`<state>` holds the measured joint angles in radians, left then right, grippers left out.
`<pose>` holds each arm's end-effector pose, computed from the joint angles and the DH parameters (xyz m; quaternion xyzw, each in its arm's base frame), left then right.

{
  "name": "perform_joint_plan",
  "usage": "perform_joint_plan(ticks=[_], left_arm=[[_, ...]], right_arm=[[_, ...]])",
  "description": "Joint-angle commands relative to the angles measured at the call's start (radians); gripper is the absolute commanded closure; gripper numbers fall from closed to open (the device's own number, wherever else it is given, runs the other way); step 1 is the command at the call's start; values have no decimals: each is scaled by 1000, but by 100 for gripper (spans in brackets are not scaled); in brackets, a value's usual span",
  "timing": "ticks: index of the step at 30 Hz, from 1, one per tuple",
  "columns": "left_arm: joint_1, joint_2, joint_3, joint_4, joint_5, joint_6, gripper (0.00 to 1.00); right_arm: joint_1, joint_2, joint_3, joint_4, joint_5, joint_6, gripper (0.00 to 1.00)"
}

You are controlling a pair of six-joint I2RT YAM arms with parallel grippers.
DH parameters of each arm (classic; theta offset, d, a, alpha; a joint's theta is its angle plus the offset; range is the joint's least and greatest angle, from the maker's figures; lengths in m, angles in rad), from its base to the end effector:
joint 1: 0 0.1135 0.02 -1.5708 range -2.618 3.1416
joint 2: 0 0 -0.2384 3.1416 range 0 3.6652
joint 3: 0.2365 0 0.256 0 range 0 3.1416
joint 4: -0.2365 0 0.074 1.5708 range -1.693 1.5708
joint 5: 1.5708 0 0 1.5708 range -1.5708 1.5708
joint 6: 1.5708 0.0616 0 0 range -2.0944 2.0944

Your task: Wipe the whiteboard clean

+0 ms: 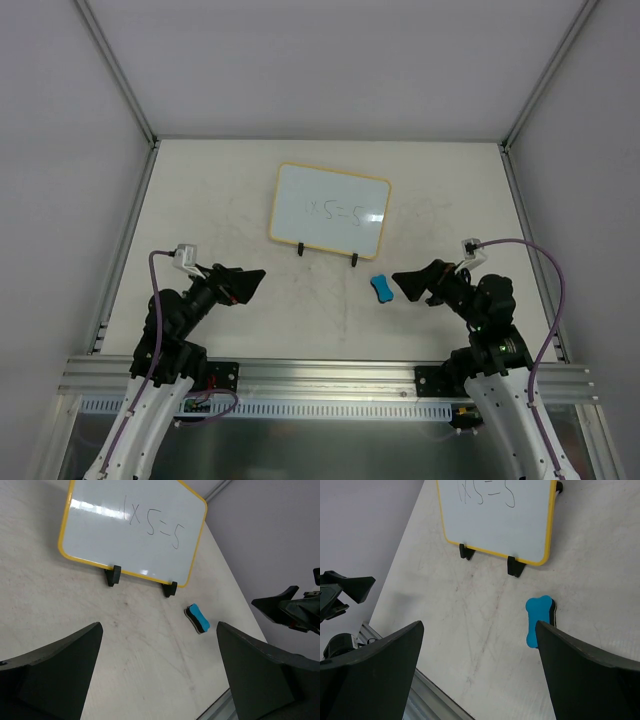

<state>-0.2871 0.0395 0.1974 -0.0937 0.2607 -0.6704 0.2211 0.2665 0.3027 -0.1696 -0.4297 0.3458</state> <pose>0.1407 -0.0581 0.2298 -0.0361 0.6839 -0.4121 0.6010 0.1557 0.0613 0.2279 -0.0943 0.7427 0.3340 0.5727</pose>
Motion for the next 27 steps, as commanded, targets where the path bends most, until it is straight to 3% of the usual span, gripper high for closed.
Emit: perform_joint_plan(ticks=[1, 13, 16, 21, 27], left_arm=[[0, 16, 25, 11, 11, 6, 1], [2, 2, 34, 12, -3, 23, 1], [0, 5, 37, 12, 15, 29, 1], [0, 10, 51, 34, 57, 52, 1], [0, 100, 77, 34, 18, 48, 1]], right_arm=[[0, -12, 26, -27, 25, -36, 1], [-2, -30, 13, -22, 115, -34, 1], [-2, -59, 18, -24, 40, -125, 1], [-2, -62, 15, -25, -18, -133, 1], [-2, 126, 62, -33, -12, -220, 1]])
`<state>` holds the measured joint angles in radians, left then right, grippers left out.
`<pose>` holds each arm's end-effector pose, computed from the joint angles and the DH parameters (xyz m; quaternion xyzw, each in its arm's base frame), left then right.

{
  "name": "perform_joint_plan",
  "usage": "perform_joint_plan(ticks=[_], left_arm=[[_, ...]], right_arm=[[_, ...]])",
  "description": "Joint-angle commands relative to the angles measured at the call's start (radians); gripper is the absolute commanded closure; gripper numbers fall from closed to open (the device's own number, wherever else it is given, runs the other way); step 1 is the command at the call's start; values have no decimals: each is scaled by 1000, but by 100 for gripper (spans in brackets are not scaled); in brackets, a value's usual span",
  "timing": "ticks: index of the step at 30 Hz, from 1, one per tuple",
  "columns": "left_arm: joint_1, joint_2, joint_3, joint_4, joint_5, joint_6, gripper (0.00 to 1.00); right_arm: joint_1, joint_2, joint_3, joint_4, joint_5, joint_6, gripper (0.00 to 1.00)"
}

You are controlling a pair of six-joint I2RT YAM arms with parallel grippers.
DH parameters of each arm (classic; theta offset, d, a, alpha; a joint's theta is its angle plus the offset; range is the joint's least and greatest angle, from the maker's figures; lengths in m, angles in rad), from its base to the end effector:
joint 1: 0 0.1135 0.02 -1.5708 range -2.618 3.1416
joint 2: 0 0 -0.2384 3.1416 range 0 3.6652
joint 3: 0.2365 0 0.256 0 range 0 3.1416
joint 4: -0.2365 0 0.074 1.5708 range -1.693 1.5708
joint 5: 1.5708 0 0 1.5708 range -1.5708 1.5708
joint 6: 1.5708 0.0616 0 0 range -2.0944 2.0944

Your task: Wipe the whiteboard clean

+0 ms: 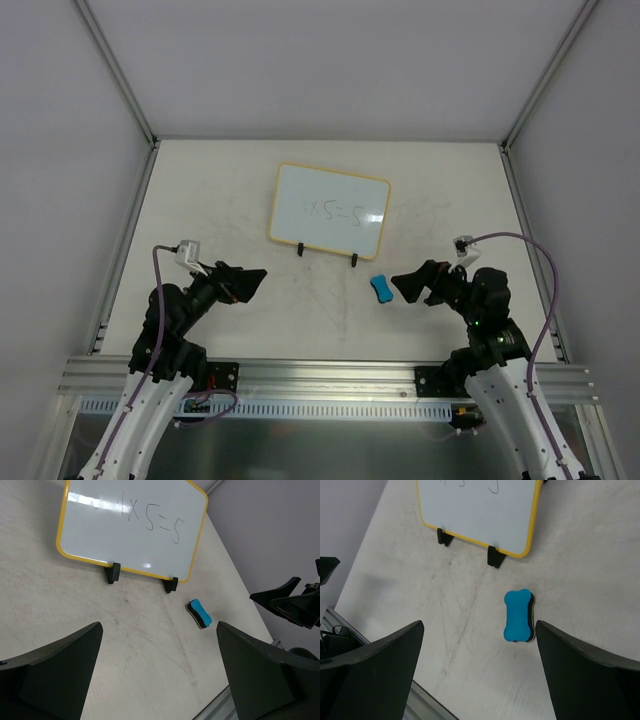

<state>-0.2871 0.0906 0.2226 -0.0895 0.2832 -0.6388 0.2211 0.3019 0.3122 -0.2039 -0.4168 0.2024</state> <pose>0.1432 -0.0602 0.2329 -0.0195 0.6923 -0.4066 0.5959 0.1589 0.0613 0.2219 -0.1385 0.7542 0.2868 0.5742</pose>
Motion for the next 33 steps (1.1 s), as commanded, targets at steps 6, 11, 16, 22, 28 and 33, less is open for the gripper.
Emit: perform_joint_plan(ticks=[6, 11, 16, 22, 28, 33], left_arm=[[-6, 205, 115, 53, -15, 24, 1], [-47, 320, 190, 51, -73, 45, 1], [-153, 411, 273, 57, -190, 45, 1], [-351, 601, 383, 37, -407, 59, 1], [-425, 676, 442, 31, -437, 67, 1], [-425, 617, 426, 24, -472, 57, 1]], right_arm=[[-2, 138, 57, 124, -2, -115, 1], [-2, 271, 114, 166, 3, -144, 1], [-3, 404, 101, 442, -89, -120, 1], [-17, 549, 119, 572, -91, -81, 1], [-11, 614, 177, 505, -93, -40, 3], [118, 586, 264, 95, 168, -192, 5]])
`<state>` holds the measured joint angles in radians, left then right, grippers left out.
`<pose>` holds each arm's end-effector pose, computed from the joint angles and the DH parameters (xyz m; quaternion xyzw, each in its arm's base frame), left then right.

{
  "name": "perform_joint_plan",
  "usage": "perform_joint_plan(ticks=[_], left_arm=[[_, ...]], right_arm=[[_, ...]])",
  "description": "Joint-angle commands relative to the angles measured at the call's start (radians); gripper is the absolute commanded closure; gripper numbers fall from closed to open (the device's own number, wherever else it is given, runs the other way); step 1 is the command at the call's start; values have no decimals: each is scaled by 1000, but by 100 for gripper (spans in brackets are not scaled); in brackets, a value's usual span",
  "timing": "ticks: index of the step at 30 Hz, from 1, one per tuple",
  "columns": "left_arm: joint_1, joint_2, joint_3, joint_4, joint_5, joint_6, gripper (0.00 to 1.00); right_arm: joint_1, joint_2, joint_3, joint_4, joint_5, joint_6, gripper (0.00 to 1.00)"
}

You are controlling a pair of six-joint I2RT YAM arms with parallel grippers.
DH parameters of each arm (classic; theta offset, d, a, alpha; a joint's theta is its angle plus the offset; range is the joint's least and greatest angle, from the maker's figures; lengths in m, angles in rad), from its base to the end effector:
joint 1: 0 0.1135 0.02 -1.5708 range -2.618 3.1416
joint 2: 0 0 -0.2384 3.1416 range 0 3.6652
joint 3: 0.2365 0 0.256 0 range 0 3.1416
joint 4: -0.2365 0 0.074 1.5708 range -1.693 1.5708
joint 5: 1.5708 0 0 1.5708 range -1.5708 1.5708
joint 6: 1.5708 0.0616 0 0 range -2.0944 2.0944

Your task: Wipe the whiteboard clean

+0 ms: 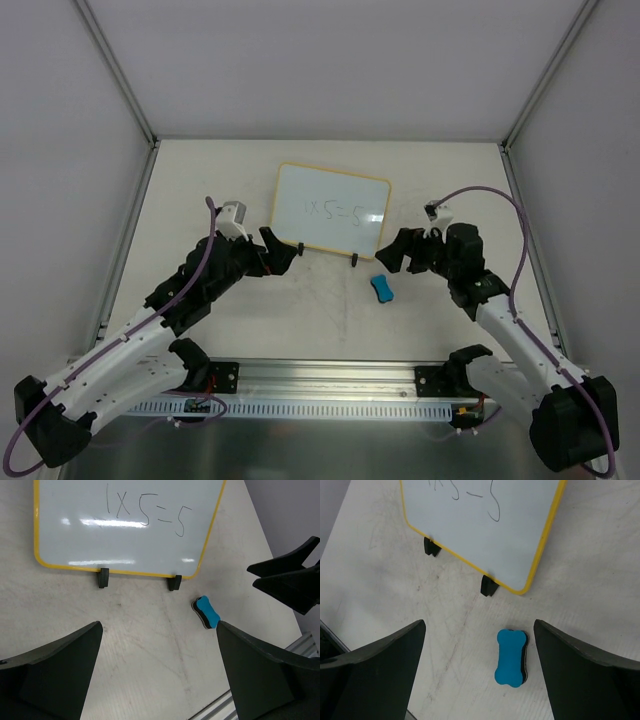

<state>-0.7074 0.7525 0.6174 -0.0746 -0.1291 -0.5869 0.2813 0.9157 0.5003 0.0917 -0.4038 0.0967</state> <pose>0.1821 -0.1453 0.2742 0.0062 0.7766 -0.3386 0.5312 0.2340 0.0928 0.2154 -0.1899 0.7811 0.2674 0.5313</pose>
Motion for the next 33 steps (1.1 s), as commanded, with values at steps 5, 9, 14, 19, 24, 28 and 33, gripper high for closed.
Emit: perform_joint_plan(ticks=[5, 9, 14, 19, 24, 28, 33], left_arm=[[-3, -64, 28, 9, 18, -31, 1], [-3, -114, -10, 10, 48, -51, 1], [-3, -218, -79, 10, 63, -41, 1], [-4, -317, -116, 7, 69, -33, 1], [-3, -314, -123, -1, 82, -39, 1], [-3, -311, -127, -2, 79, -42, 1], [-3, -320, -128, -2, 82, -36, 1]], right_arm=[[151, 47, 130, -358, 258, -138, 14], [193, 110, 147, -406, 312, -147, 16], [240, 196, 139, -403, 341, -155, 19], [282, 259, 141, -372, 368, -143, 21], [328, 275, 144, -382, 428, -135, 25], [369, 308, 149, -382, 474, -124, 26], [386, 350, 155, -379, 508, -106, 28]])
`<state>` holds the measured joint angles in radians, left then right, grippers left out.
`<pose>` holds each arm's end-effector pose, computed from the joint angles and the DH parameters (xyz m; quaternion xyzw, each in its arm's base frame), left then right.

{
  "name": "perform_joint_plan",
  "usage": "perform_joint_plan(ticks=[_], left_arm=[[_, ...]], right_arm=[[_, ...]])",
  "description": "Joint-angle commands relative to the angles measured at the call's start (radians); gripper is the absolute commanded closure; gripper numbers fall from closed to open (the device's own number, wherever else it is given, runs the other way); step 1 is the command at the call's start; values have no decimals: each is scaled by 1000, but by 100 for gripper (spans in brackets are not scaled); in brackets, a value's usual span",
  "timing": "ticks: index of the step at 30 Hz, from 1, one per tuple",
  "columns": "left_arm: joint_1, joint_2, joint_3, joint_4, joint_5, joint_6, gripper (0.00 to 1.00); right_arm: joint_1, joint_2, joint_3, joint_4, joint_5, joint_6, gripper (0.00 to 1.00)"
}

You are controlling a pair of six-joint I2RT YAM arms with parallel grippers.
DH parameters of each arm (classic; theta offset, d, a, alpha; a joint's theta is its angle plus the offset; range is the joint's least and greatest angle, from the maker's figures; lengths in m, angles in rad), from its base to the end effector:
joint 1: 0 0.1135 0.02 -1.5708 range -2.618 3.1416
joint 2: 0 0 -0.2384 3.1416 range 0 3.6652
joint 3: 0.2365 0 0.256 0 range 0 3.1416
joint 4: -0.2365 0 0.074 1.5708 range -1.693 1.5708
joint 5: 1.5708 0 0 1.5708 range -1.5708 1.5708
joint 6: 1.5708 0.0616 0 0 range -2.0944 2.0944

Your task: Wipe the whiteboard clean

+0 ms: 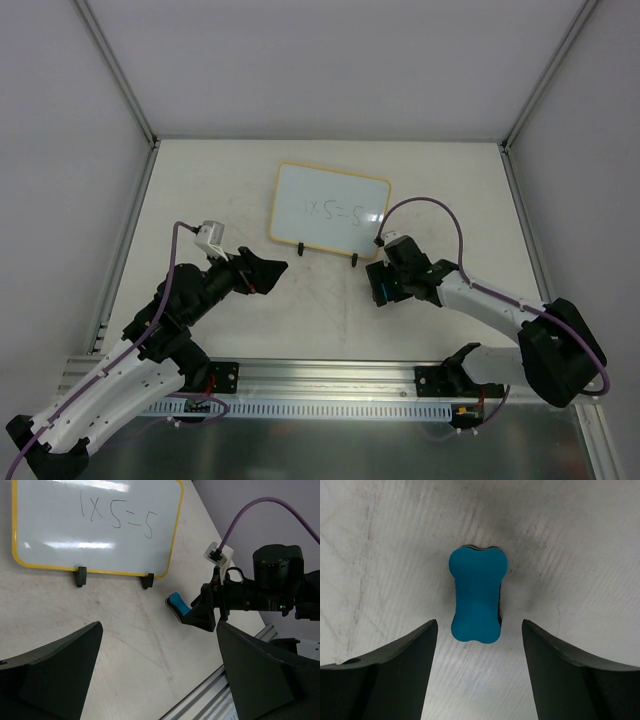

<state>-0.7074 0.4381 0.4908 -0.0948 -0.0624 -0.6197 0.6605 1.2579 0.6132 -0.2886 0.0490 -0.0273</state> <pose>0.1430 -0.1172 0.2819 0.0101 0.7217 -0.4083 0.5588 0.2089 0.1585 0.1298 -0.3128 0.8963 0.0754 0.3050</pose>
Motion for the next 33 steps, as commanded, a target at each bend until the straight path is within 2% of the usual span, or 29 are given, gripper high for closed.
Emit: perform_joint_plan(ticks=[1, 12, 22, 24, 25, 27, 30, 33], left_arm=[[-3, -6, -4, 20, 13, -2, 1], [-3, -22, -15, 18, 10, -2, 1], [-3, -25, -15, 12, 12, -2, 1], [-3, -25, -17, 10, 12, -3, 1], [-3, -25, -17, 12, 12, -3, 1], [-3, -22, -17, 10, 12, -3, 1], [-3, -24, -20, 10, 12, -2, 1], [-3, -32, -21, 12, 30, 1, 1]], right_arm=[[11, 23, 49, 0, 66, 21, 30], [50, 116, 100, 2, 112, 24, 45], [99, 126, 88, -27, 155, 87, 42], [99, 121, 79, -29, 167, 92, 47], [99, 120, 77, -30, 169, 95, 57], [100, 123, 80, -30, 166, 95, 69], [99, 120, 80, -29, 163, 96, 69], [99, 86, 82, -29, 141, 93, 77]])
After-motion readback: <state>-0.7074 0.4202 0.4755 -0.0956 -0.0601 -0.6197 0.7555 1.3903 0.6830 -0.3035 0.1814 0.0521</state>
